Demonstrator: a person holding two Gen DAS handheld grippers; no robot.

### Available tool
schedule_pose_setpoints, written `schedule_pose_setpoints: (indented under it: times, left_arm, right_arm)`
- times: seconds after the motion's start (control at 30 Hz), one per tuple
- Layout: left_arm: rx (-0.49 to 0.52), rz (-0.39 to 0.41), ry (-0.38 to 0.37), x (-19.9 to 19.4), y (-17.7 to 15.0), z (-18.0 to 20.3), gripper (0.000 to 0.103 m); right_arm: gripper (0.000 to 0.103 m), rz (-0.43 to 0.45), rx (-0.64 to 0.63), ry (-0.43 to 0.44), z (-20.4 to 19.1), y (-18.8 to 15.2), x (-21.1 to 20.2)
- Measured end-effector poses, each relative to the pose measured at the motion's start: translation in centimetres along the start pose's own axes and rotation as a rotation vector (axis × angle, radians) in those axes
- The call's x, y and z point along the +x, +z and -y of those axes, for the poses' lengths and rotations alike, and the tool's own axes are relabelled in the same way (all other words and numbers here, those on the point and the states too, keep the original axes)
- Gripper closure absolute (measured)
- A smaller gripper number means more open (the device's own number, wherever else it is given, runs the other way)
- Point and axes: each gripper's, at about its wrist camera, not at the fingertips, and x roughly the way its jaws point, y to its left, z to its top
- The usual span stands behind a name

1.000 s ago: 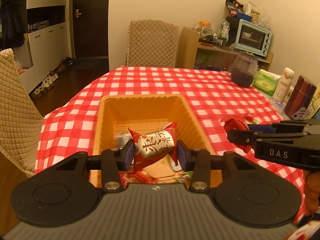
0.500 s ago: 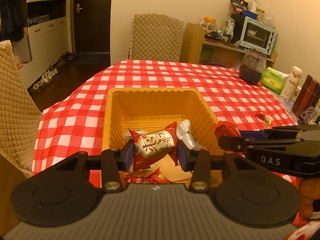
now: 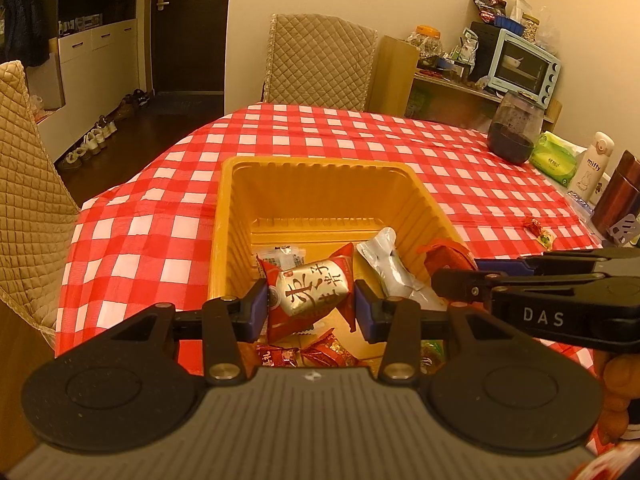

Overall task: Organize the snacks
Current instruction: 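Lower both snacks into the tray and open both grippers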

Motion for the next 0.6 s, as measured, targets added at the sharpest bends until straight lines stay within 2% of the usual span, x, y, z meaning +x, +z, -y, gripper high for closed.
schedule_pose_setpoints:
  times: [0.13,0.17,0.2,0.23,0.37,0.6]
  left_arm:
    - [0.003,0.000,-0.015,0.24,0.05,0.26,0.061]
    - [0.001,0.002,-0.018,0.26,0.05,0.28,0.054]
    - [-0.001,0.008,-0.023,0.23,0.04,0.24,0.037]
    - [0.001,0.015,-0.021,0.17,0.02,0.27,0.032]
    - [0.048,0.037,0.028,-0.24,-0.11,0.48,0.031]
    - [0.029,0.033,0.049,-0.51,-0.34,-0.20,0.031]
  right_arm:
    - [0.072,0.005,0.003,-0.001,-0.12,0.10,0.01]
    - [0.072,0.009,0.006,-0.002,-0.12,0.12,-0.03]
    - [0.072,0.013,0.009,-0.002,-0.04,0.14,-0.11]
    - [0.072,0.017,0.012,-0.003,0.03,0.14,-0.20]
    - [0.072,0.025,0.021,-0.006,0.27,0.21,-0.50]
    - [0.072,0.031,0.023,0.007,0.16,0.27,-0.64]
